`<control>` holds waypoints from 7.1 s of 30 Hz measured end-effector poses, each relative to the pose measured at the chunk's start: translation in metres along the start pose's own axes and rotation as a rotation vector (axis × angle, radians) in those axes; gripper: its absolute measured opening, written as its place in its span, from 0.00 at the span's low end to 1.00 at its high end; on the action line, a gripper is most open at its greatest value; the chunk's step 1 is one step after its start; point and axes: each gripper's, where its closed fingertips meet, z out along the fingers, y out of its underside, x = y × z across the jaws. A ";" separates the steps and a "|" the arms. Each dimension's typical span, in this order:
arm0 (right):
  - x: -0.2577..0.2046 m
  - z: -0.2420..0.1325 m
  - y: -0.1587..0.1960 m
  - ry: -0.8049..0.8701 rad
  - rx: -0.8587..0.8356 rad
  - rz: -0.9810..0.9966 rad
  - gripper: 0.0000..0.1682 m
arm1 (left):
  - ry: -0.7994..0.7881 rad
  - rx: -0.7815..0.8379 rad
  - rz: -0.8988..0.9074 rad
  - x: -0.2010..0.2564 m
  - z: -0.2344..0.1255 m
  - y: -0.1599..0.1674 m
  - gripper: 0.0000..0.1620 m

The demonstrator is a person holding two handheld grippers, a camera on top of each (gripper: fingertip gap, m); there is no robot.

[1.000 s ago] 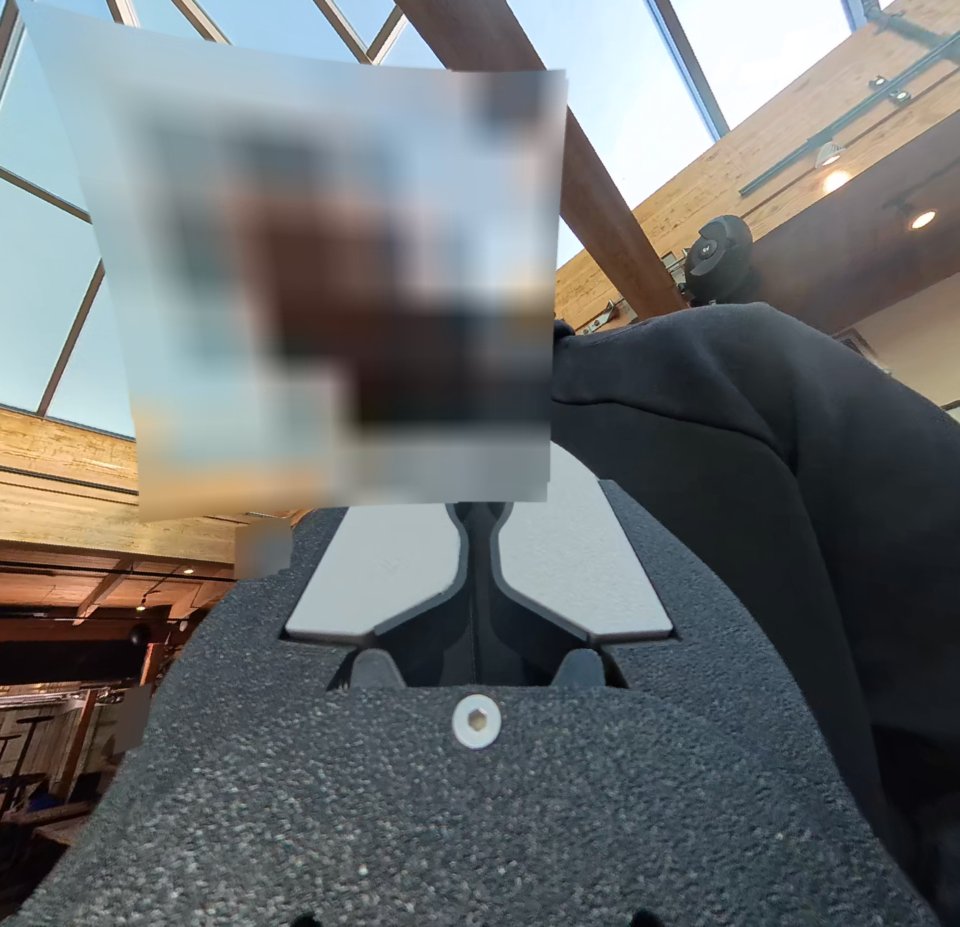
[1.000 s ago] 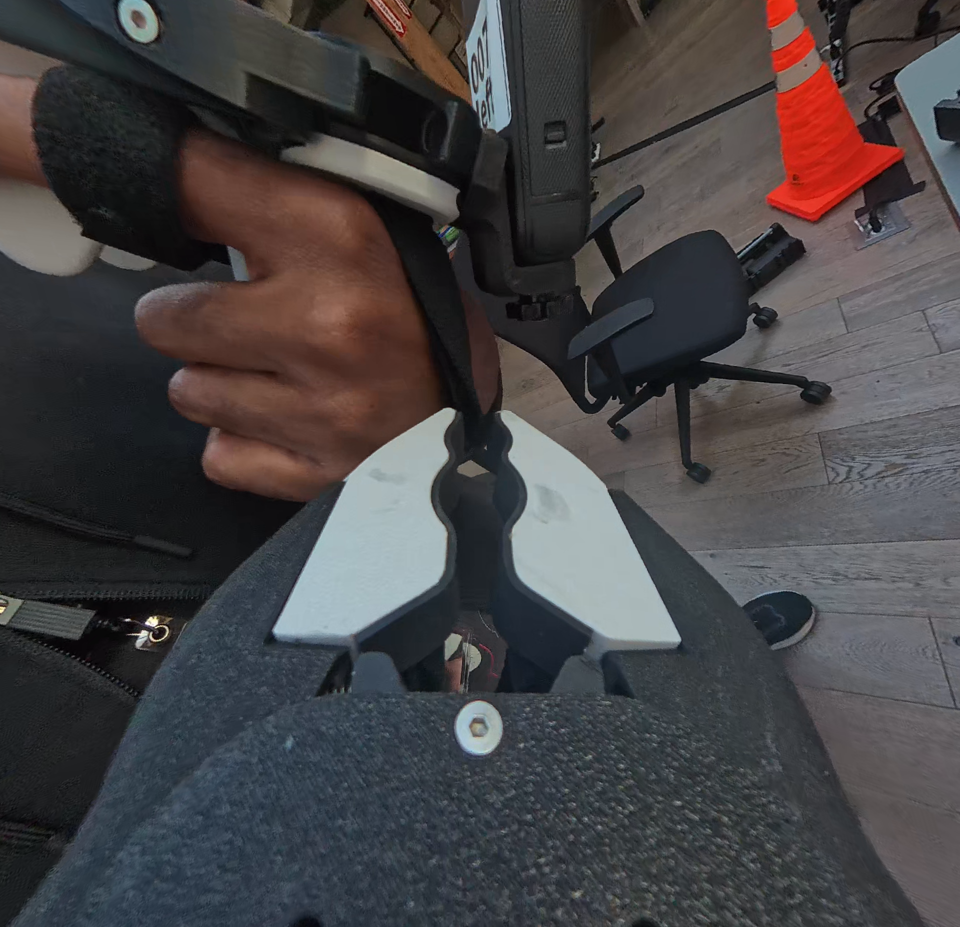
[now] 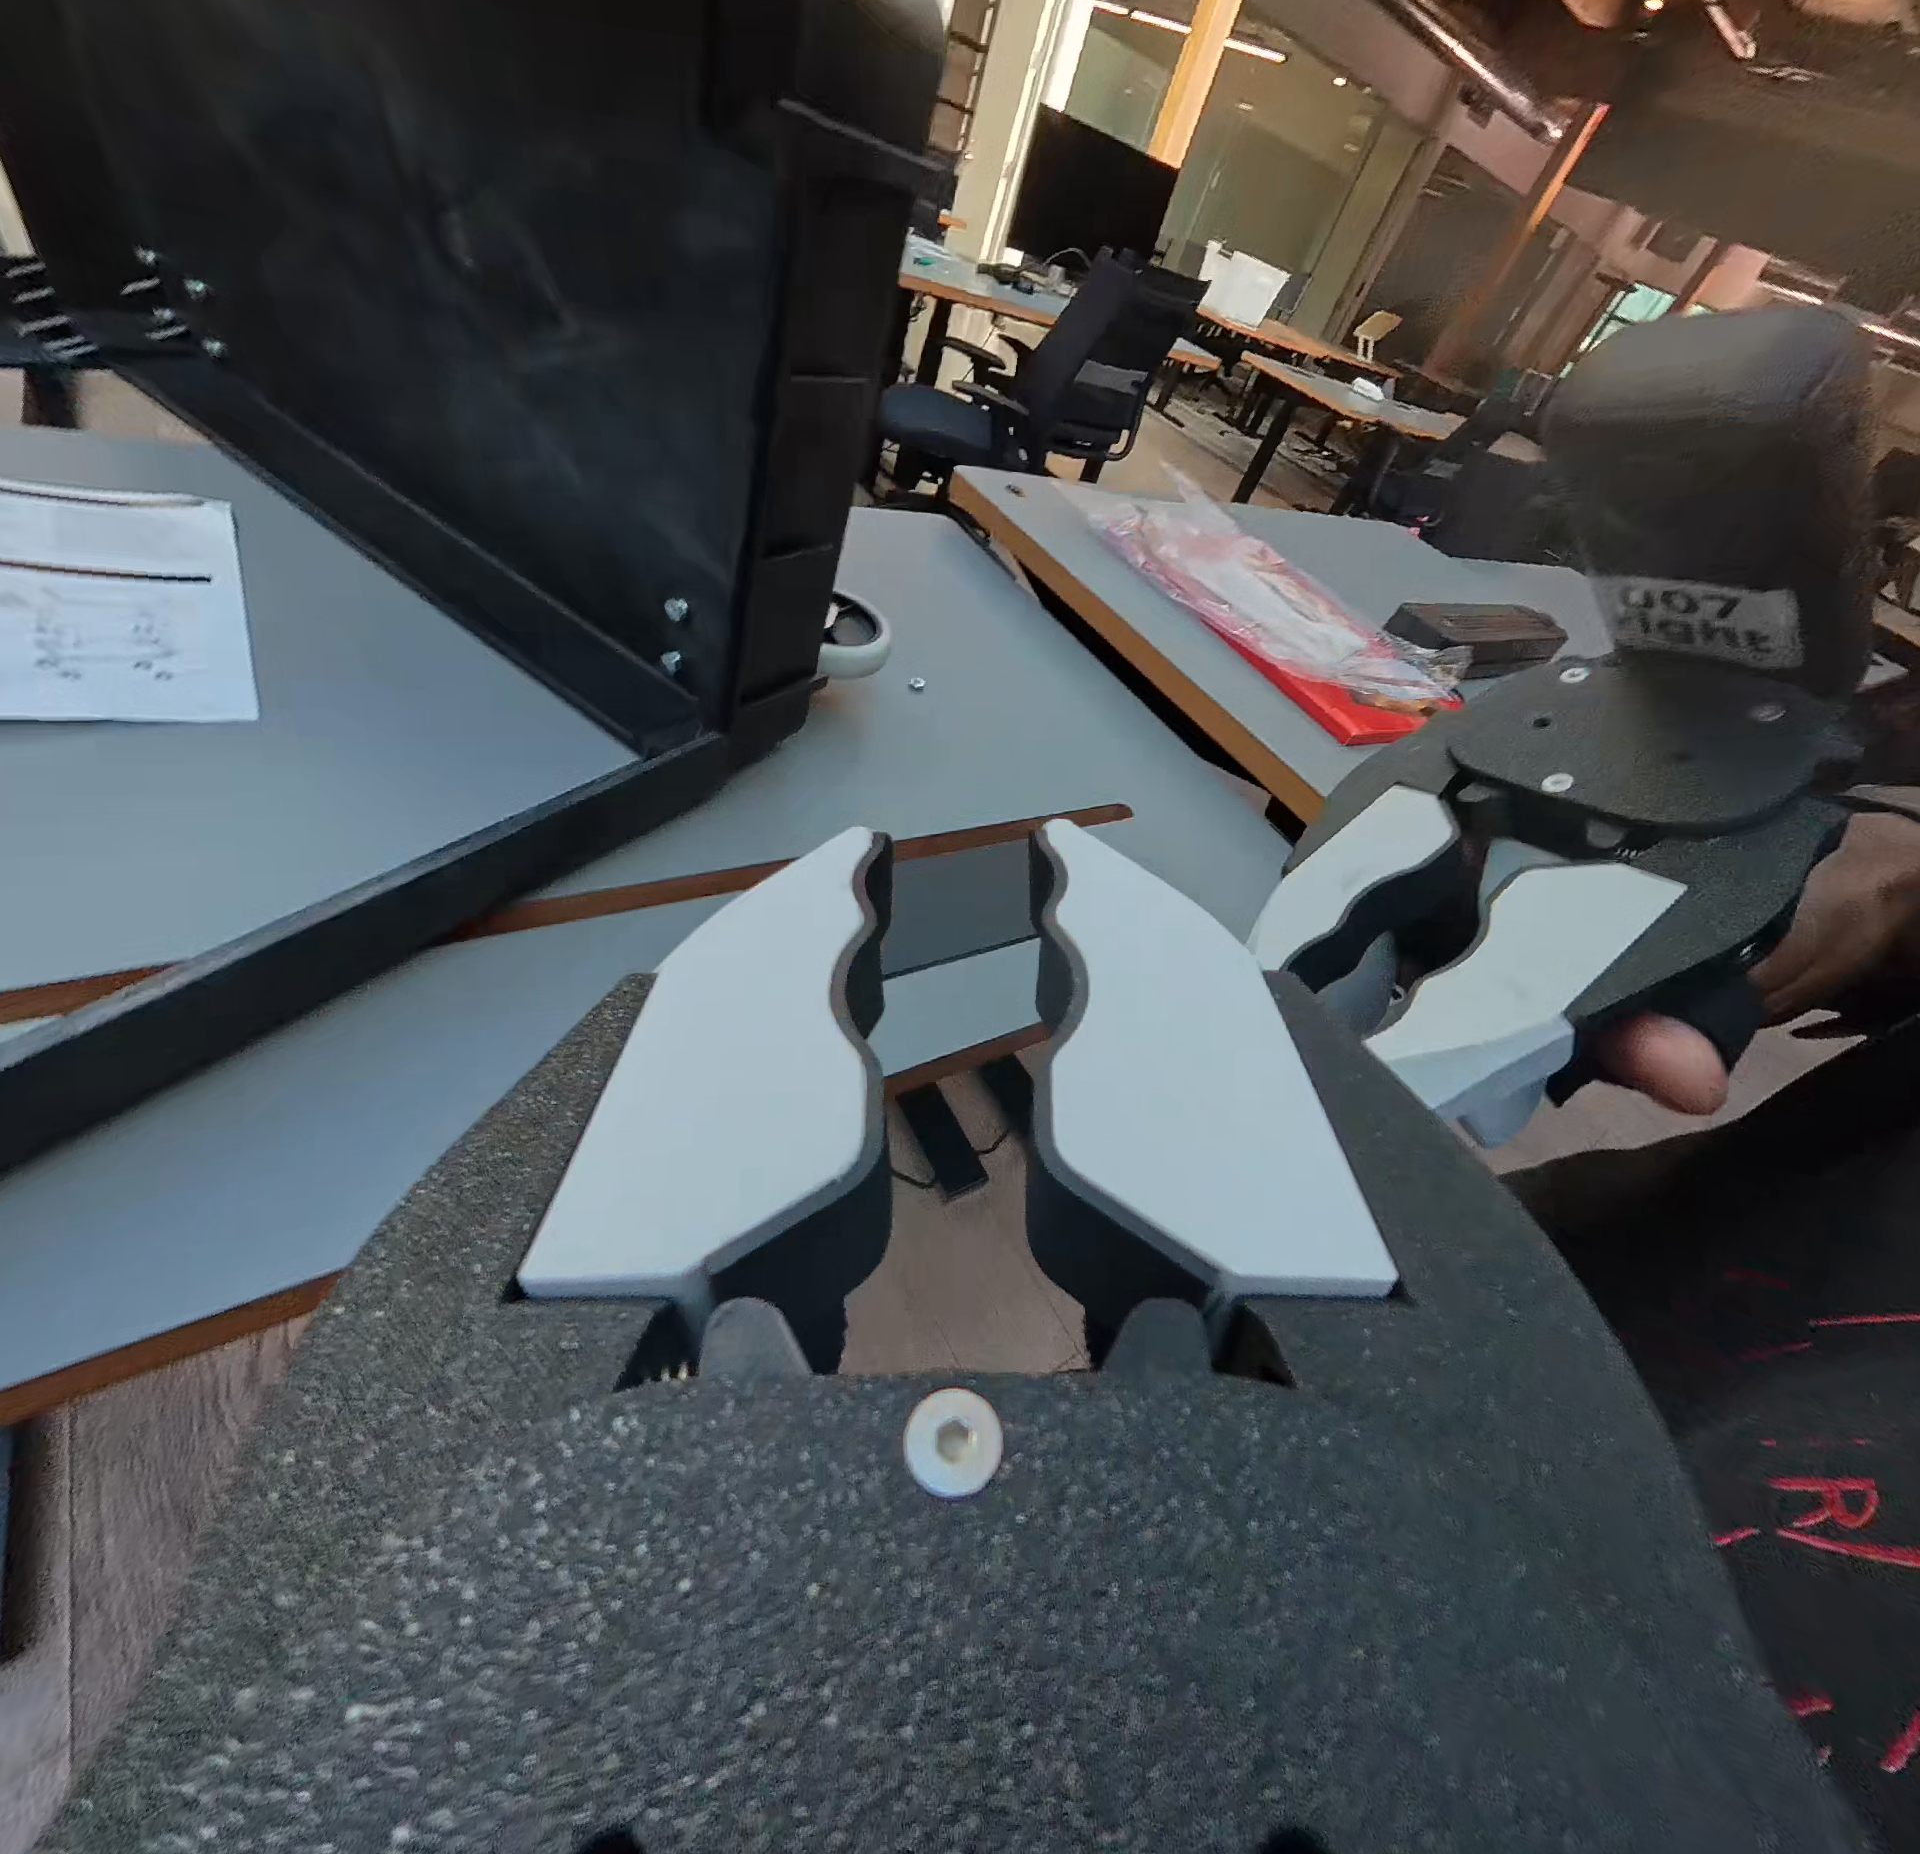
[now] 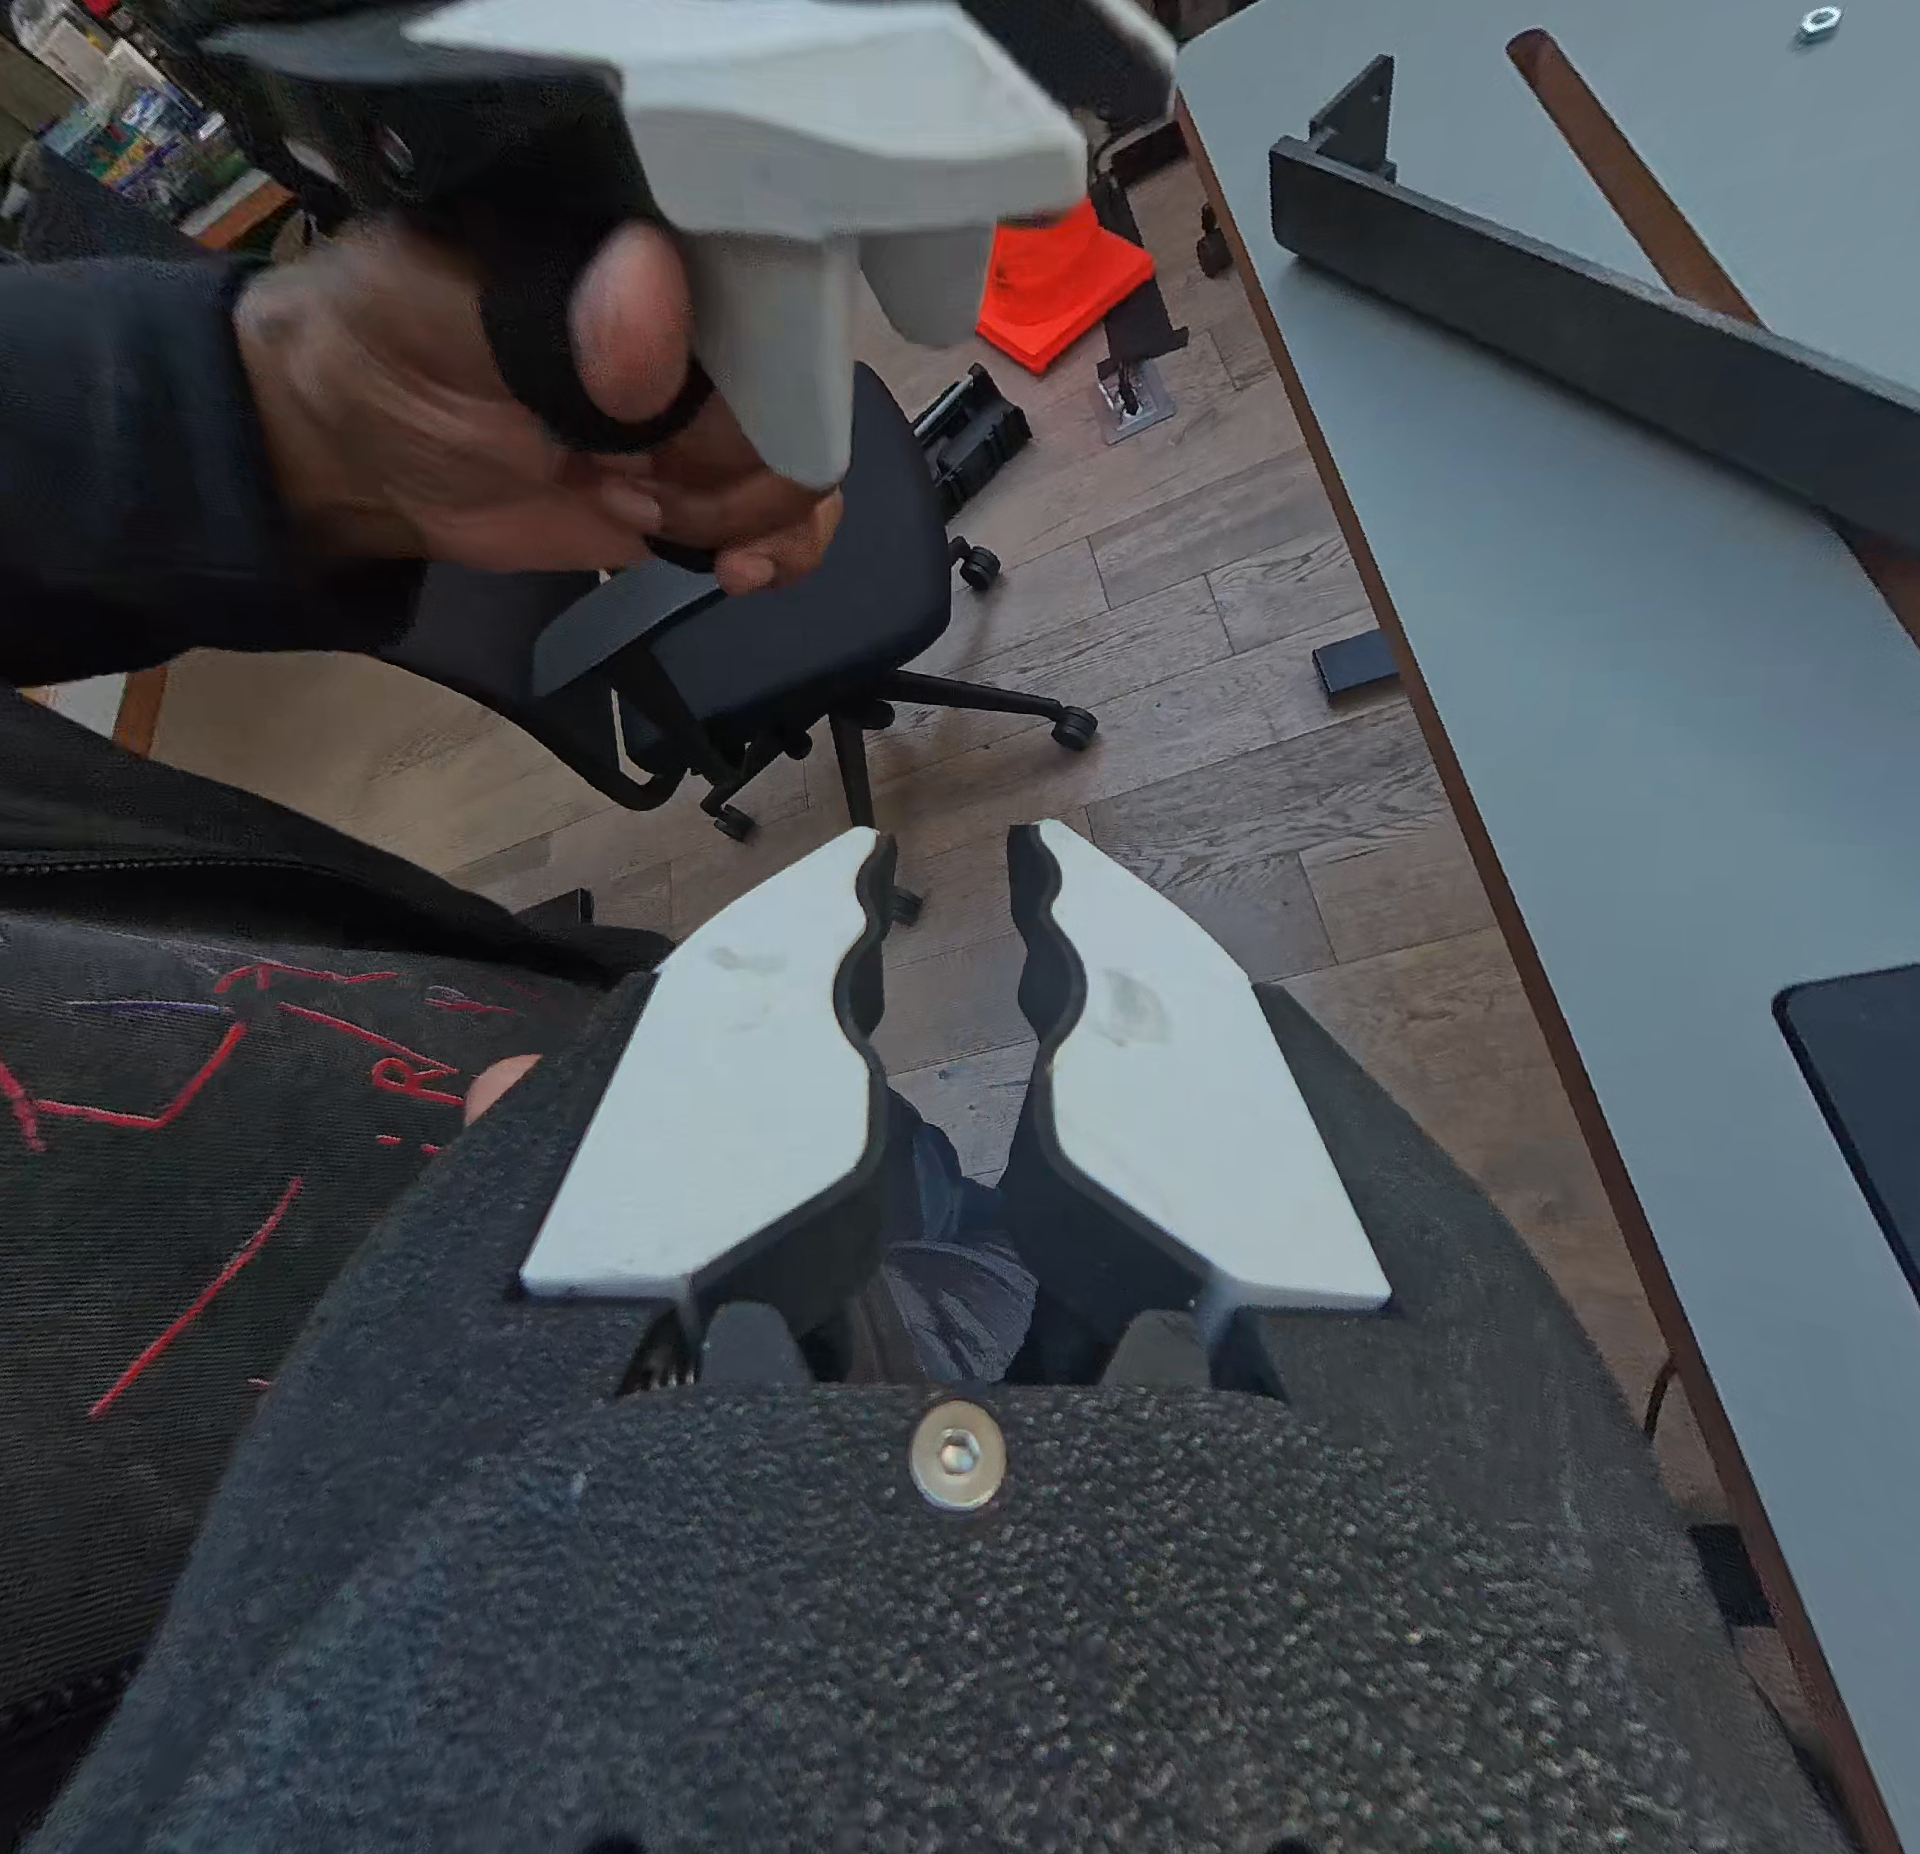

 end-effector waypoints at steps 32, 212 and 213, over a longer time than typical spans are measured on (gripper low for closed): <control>0.132 0.309 -0.344 -0.018 0.073 -0.236 0.13 | -0.702 0.108 -0.452 -0.590 -0.249 -0.025 0.22; 0.373 0.427 -0.564 1.552 0.757 1.142 0.11 | 1.185 -0.077 0.205 -0.594 0.349 -0.581 0.29; 0.366 0.426 -0.559 1.565 0.757 1.140 0.11 | 1.260 -0.094 0.245 -0.592 0.320 -0.560 0.29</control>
